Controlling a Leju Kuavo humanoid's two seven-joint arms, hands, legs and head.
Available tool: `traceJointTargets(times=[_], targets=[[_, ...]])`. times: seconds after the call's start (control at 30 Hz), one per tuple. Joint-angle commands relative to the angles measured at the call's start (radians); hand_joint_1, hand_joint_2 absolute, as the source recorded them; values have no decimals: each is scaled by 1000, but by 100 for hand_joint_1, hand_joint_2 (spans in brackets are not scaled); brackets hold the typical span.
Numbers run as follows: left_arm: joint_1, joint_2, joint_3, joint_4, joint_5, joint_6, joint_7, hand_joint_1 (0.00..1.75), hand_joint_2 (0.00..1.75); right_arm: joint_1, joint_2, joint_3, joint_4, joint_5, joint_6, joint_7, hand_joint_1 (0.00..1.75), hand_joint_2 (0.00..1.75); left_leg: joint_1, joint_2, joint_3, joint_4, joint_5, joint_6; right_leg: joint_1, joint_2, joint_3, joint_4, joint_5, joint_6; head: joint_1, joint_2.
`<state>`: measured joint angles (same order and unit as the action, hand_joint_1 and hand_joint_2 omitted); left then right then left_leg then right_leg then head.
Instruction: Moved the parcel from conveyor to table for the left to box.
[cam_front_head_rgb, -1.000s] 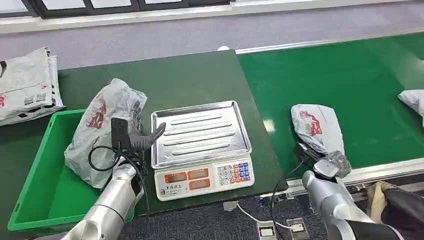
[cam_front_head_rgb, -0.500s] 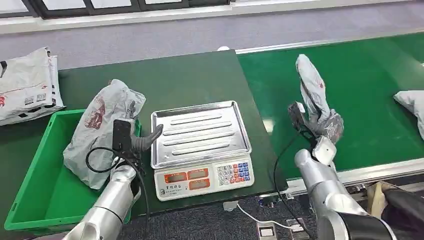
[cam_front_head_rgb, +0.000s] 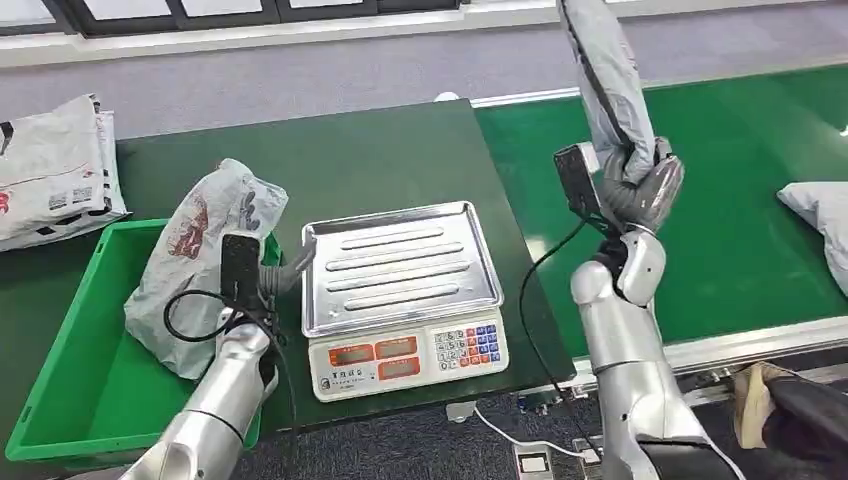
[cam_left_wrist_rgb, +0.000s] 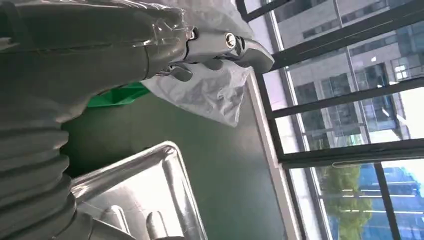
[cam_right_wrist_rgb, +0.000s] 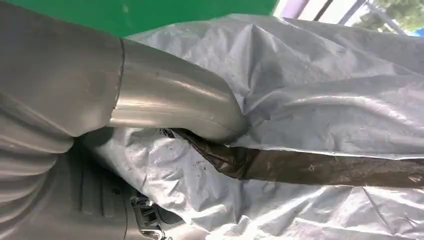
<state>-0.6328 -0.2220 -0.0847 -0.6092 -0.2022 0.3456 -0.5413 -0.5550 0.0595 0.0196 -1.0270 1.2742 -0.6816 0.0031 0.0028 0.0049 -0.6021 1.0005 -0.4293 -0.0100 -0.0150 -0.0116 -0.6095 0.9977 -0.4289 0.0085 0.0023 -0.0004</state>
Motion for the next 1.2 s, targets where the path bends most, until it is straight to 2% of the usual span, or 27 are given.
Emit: traceJointTargets(times=[0.03, 0.07, 0.1, 0.2, 0.3, 0.43, 0.53, 0.63, 0.77, 0.9, 0.93, 0.97, 1.0, 1.2], targets=[[-43, 11, 63, 28, 9, -15, -9, 0, 175, -5, 43, 462, 119, 25, 154, 112, 175, 175, 1, 7, 3, 0, -2, -1, 1, 8, 1, -1, 1, -1, 0, 0], [-40, 12, 67, 29, 11, -12, -10, 0, 175, -5, 50, 491, 154, -18, 234, 83, 175, 175, 1, 7, 2, 0, -1, -1, 1, 7, 1, -1, 1, -1, 0, 0], [-38, 14, 68, 30, 12, -12, -14, 0, 175, -5, 52, 512, 174, -33, 236, 80, 175, 175, 1, 8, 4, -1, -2, -1, 1, 8, 1, -1, 1, -1, 0, 0], [-35, 20, 69, 31, 15, -20, -21, 0, 175, 0, 46, 583, 235, -189, 419, 11, 175, 175, 2, 5, 5, -2, -1, -1, 2, 6, 3, -3, 0, -2, 0, 0], [-35, 20, 69, 31, 15, -19, -20, 0, 175, 0, 40, 588, 237, -194, 413, 10, 175, 175, 1, 2, 3, -1, -1, -1, 3, 3, 2, -2, -1, -1, 0, 0], [-38, 25, 65, 37, 15, -16, -19, 0, 175, -14, 4, 666, 257, -286, 577, -52, 175, 175, 1, 1, 1, -1, -1, -1, 2, 1, 2, -1, -1, -1, 0, 0], [-40, 26, 66, 44, 17, -6, -19, 0, 175, -38, -11, 719, 308, -310, 630, -78, 175, 175, 2, 1, 2, -1, -1, 0, 2, 2, 3, -3, 0, -1, 0, 0], [-44, 27, 65, 45, 17, -6, -17, 0, 175, -50, -8, 726, 324, -319, 637, -85, 175, 175, 1, 0, 1, -1, 0, 0, 1, 1, 1, -1, 0, -1, 0, 0], [-48, 27, 64, 48, 13, -2, -10, 0, 175, -78, -19, 788, 356, -318, 716, -121, 175, 175, 1, 1, 2, -1, 0, -1, 2, 2, 2, -2, 0, -2, 0, 0], [-29, 29, 66, 29, 11, -2, -15, 0, 175, -45, -43, 781, 306, -369, 677, -197, 173, 175, 2, 0, 3, -1, 0, -1, 3, 0, 3, -3, 0, -2, 0, 0], [-29, 28, 64, 25, 6, -3, -16, 0, 175, -25, -47, 764, 273, -405, 673, -234, 122, 175, 1, 0, 4, -1, 0, -1, 2, 0, 3, -2, 0, -1, 0, 0], [-29, 27, 63, 25, 4, -3, -15, 0, 175, -20, -52, 767, 262, -404, 674, -234, 0, 175, 1, 0, 4, -2, 0, -1, 3, 0, 4, -3, 0, -2, 0, 0], [-30, 26, 65, 22, 1, 3, -18, 0, 175, 15, -52, 728, 203, -443, 631, -263, 0, 175, 1, 0, 4, -1, 0, -1, 2, 0, 3, -2, 0, -1, 0, 0], [-29, 27, 66, 20, 1, 2, -17, 0, 175, 29, -59, 729, 167, -443, 634, -259, 0, 175, 1, 0, 4, -2, 0, -1, 2, 1, 3, -3, 0, -1, 0, 0]])
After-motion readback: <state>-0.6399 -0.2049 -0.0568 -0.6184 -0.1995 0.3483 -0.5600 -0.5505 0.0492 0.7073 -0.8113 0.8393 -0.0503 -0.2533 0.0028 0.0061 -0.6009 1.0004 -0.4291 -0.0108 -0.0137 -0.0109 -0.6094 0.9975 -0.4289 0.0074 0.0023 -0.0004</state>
